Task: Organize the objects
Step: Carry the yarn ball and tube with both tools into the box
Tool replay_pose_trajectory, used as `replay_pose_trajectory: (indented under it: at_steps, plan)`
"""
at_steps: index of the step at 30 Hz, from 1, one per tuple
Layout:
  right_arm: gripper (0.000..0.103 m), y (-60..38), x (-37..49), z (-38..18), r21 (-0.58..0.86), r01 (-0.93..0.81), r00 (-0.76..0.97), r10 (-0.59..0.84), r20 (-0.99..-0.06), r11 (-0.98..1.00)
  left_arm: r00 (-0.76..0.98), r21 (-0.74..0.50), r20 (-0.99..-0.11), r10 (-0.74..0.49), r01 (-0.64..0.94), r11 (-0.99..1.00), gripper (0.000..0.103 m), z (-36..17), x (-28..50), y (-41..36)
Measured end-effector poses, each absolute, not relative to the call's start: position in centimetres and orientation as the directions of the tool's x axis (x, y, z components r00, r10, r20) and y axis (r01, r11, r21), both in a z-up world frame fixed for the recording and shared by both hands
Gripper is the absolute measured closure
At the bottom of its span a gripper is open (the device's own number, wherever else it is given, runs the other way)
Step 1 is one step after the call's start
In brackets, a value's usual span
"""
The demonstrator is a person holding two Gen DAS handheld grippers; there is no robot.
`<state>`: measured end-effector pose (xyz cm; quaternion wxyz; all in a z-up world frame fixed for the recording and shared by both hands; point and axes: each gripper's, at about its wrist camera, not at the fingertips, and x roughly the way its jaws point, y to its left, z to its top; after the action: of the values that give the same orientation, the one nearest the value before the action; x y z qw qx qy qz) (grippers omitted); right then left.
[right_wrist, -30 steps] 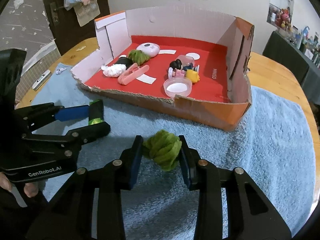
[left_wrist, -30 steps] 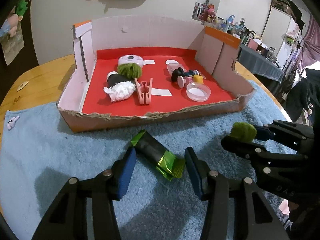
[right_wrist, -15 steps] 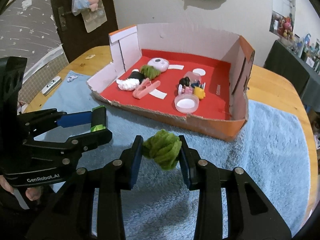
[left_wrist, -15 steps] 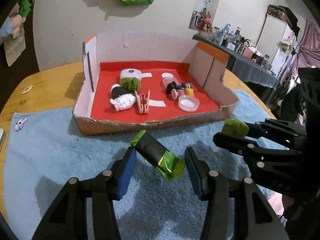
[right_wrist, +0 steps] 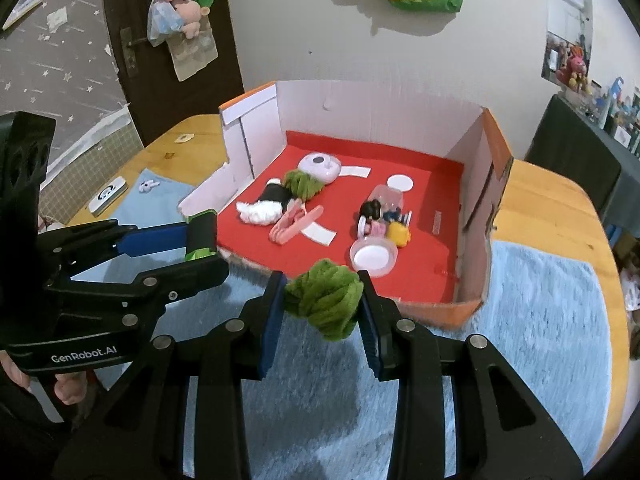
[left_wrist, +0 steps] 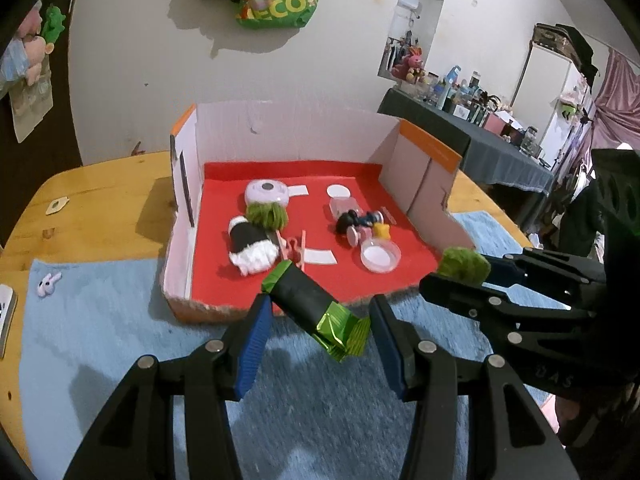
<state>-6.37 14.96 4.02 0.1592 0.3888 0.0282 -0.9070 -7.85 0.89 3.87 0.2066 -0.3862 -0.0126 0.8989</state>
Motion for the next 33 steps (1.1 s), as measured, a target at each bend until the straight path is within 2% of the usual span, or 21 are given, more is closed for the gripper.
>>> replay_pose_trajectory:
  at_steps: [17, 33]
  plan:
    - [0.07, 16.1, -13.0, 1.8, 0.098, 0.266, -0.601, -0.245, -0.761, -0.959, -0.556, -0.19, -0.75, 0.358, -0.337, -0.922, 0.05, 1.2, -14.5, 1.5]
    - [0.069, 16.4, -14.5, -0.4, 0.108, 0.238, -0.558, -0.226, -0.799, -0.965, -0.543, -0.172, -0.767, 0.343, -0.34, -0.924, 0.048, 0.1, -15.3, 1.9]
